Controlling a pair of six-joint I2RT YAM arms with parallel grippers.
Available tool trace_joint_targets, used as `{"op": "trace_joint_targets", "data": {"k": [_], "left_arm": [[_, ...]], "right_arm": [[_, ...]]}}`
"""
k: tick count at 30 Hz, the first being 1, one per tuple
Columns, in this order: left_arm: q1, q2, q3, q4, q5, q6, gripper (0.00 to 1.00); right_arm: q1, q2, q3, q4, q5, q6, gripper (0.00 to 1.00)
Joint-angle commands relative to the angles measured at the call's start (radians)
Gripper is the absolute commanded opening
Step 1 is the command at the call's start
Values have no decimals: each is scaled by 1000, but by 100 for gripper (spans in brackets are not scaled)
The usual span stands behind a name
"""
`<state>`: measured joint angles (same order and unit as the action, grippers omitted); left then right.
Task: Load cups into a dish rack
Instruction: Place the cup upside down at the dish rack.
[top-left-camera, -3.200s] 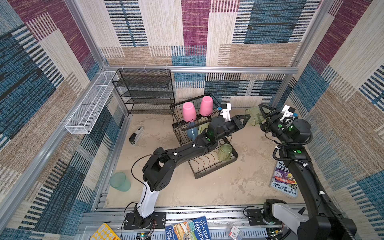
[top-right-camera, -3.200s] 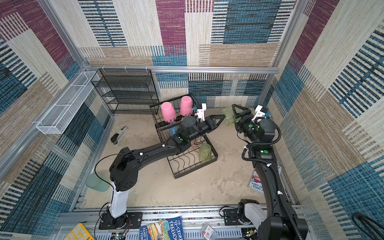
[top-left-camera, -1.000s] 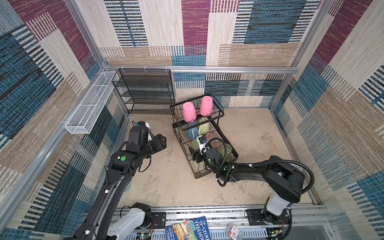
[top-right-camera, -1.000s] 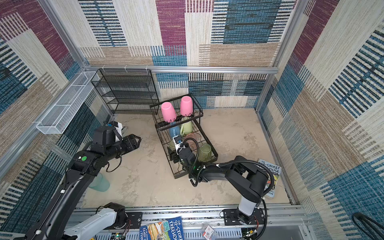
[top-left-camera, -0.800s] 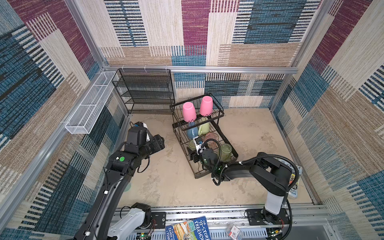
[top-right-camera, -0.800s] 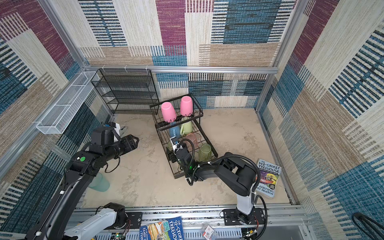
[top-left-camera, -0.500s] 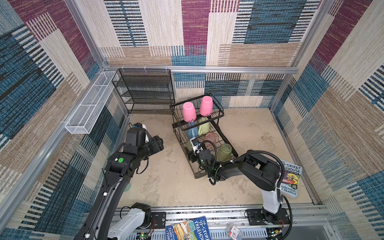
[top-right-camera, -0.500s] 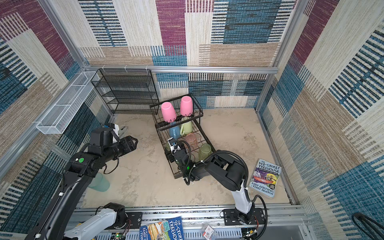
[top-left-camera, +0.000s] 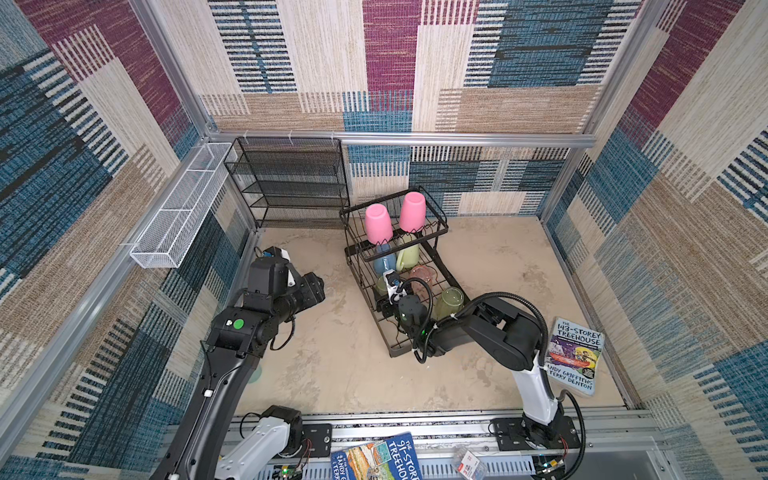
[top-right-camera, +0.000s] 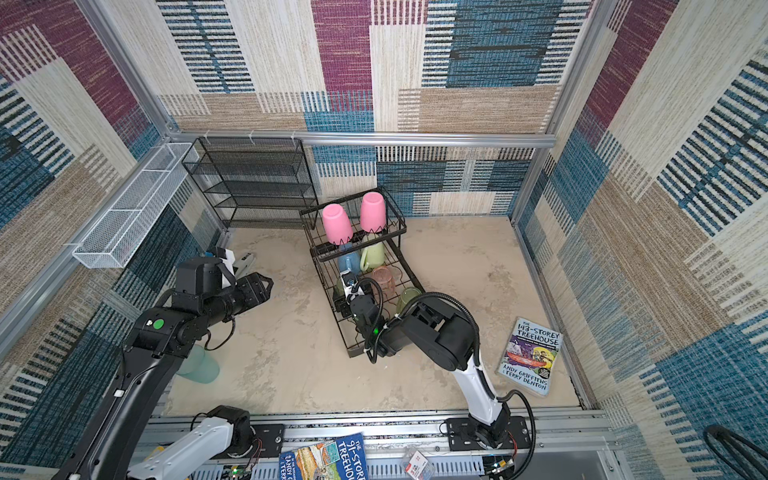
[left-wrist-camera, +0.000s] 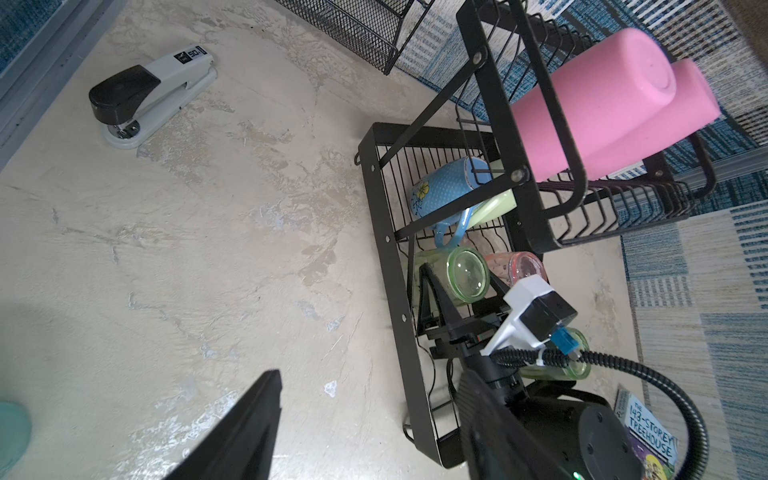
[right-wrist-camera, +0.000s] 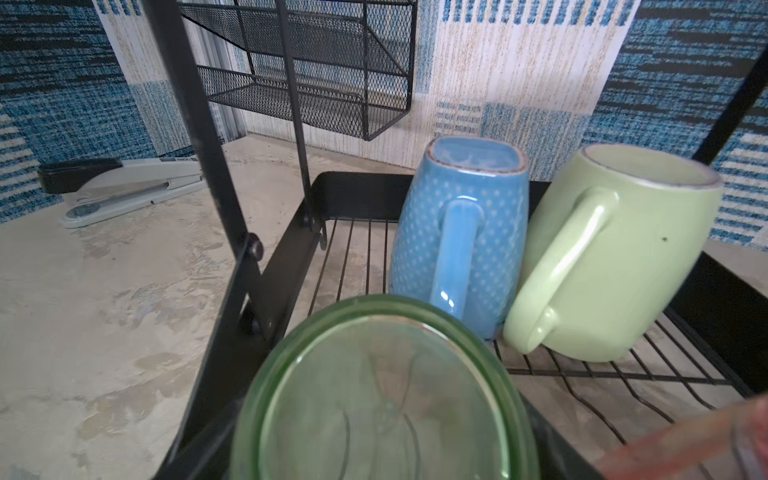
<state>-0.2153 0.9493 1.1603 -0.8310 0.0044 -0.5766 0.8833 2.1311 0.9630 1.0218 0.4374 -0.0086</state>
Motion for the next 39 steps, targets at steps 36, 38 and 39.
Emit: {"op": "trace_joint_targets", "data": {"k": [36,38,39], "left_arm": [[12,24,-115,-220,-286,-8,65],[24,49,-102,-256,-336,-3,66],[28,58,-99,-263,-353,5,65]], "right_arm": [[92,-398,-232,104,-50,-84,99],[105,-447,-256,61,-51,-69,98],[110,-469,-261,32,-51,-60,98]]}}
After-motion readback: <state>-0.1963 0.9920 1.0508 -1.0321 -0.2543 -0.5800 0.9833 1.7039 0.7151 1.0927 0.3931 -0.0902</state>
